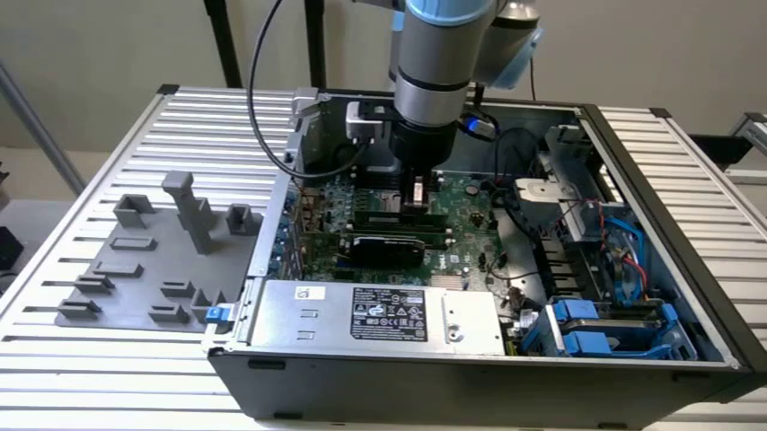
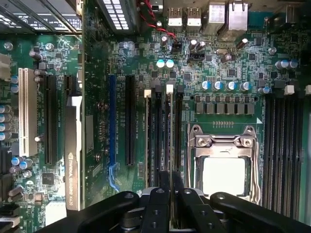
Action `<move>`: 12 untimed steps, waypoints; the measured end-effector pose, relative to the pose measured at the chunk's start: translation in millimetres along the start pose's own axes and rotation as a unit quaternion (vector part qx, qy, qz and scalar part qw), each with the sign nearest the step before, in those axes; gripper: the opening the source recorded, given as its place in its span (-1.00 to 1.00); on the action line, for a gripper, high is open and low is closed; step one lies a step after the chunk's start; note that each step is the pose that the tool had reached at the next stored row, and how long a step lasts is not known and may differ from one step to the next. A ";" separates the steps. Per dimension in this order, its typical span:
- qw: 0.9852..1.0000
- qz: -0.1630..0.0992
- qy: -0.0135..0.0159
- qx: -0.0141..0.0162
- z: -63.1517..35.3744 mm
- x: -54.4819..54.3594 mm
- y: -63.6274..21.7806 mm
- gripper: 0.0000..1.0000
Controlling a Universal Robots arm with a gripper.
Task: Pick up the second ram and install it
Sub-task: 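Insert the second ram into the second slot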
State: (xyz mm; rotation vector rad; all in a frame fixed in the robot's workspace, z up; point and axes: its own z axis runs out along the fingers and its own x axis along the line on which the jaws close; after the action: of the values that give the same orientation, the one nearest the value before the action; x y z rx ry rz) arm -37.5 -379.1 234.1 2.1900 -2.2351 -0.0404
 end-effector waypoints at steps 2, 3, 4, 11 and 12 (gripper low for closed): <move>1.000 0.000 0.000 0.000 0.5 0.0 0.0 -1.00; 1.000 0.000 0.000 0.000 0.9 0.0 0.0 -1.00; 1.000 0.001 0.001 0.000 1.3 -0.1 0.0 -1.00; 1.000 0.001 0.003 0.000 3.3 -0.5 -0.1 -1.00; 1.000 0.001 0.004 0.000 3.5 -0.5 -0.1 -1.00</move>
State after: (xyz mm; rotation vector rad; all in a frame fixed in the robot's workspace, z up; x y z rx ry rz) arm -37.5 -378.5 230.6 2.1847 -2.2330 -0.0319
